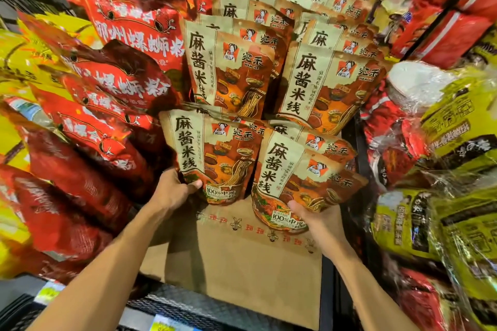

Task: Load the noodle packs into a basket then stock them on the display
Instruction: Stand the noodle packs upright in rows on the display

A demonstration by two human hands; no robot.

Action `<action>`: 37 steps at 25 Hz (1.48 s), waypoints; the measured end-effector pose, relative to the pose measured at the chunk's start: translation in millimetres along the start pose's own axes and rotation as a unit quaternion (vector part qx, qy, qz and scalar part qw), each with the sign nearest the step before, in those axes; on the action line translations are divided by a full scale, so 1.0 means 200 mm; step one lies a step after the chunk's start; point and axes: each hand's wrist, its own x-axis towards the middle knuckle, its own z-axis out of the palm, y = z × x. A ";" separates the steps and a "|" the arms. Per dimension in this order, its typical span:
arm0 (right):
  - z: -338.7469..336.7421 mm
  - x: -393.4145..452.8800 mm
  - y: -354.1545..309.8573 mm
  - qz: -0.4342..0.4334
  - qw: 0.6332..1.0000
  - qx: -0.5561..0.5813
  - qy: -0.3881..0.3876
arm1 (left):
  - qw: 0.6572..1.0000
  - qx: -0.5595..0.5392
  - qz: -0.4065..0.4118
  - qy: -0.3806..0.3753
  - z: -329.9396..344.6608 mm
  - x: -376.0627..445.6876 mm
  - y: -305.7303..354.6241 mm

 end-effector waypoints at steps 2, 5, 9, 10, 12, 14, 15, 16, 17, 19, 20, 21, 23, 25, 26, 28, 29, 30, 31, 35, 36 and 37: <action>-0.03 -0.01 0.01 0.010 0.999 -0.008 -0.035 | 1.000 -0.008 -0.012 0.015 0.01 0.00 -0.02; -0.04 -0.01 0.03 0.018 0.998 -0.018 -0.064 | 0.999 -0.009 -0.038 0.019 -0.01 0.01 -0.03; -0.01 0.02 0.00 -0.023 0.999 -0.009 -0.043 | 0.999 0.009 -0.042 0.030 -0.02 0.03 -0.02; 0.00 0.03 0.00 -0.032 0.999 -0.007 -0.035 | 0.998 -0.002 -0.042 0.036 -0.02 0.03 -0.03; 0.01 0.03 0.00 -0.048 0.999 -0.008 -0.020 | 0.998 -0.018 -0.045 0.042 -0.02 0.02 -0.05; 0.02 0.03 0.01 -0.056 0.998 -0.018 -0.026 | 0.998 -0.018 -0.043 0.035 -0.01 0.02 -0.05; 0.02 0.03 0.01 -0.056 0.998 -0.024 -0.029 | 0.999 -0.014 -0.040 0.030 -0.01 0.03 -0.05; 0.02 0.04 0.02 -0.054 0.998 -0.031 -0.029 | 0.999 -0.013 -0.040 0.023 -0.01 0.03 -0.04; 0.02 0.04 0.03 -0.051 0.998 -0.036 -0.026 | 0.999 -0.010 -0.039 0.016 -0.01 0.03 -0.03; 0.03 0.03 0.02 -0.046 0.998 -0.037 -0.019 | 0.999 0.002 -0.036 0.007 -0.02 0.02 -0.01; 0.03 0.02 0.01 -0.038 0.999 -0.032 -0.022 | 0.999 0.003 -0.034 0.004 -0.02 0.01 -0.01; 0.03 0.02 0.01 -0.035 0.999 -0.024 -0.029 | 1.000 0.001 -0.031 0.004 -0.02 0.00 0.00; 0.02 0.00 0.01 -0.026 0.999 -0.016 -0.030 | 1.000 0.000 -0.017 0.008 -0.02 -0.03 0.01; 0.02 -0.03 -0.02 -0.014 1.000 -0.018 -0.014 | 0.999 0.019 0.005 0.029 -0.02 -0.06 0.04; 0.02 -0.05 -0.04 -0.018 1.000 -0.025 -0.003 | 0.999 0.026 0.018 0.038 -0.03 -0.07 0.06; 0.02 -0.09 -0.12 -0.026 0.999 -0.027 0.021 | 0.997 0.026 0.045 0.052 -0.05 -0.09 0.14; 0.02 -0.11 -0.16 -0.033 0.999 -0.032 0.028 | 0.996 0.027 0.060 0.057 -0.06 -0.10 0.18; 0.02 -0.13 -0.20 -0.044 0.998 -0.042 0.036 | 0.995 0.032 0.075 0.060 -0.07 -0.10 0.23; 0.02 -0.15 -0.24 -0.064 0.995 -0.068 0.040 | 0.993 0.038 0.091 0.063 -0.07 -0.10 0.27; 0.00 -0.19 -0.41 -0.089 0.990 -0.085 0.069 | 0.982 0.059 0.157 0.089 -0.10 -0.18 0.45; -0.01 -0.20 -0.45 -0.085 0.990 -0.083 0.080 | 0.978 0.069 0.172 0.098 -0.11 -0.20 0.50; -0.01 -0.20 -0.50 -0.088 0.988 -0.094 0.085 | 0.972 0.088 0.193 0.106 -0.11 -0.23 0.54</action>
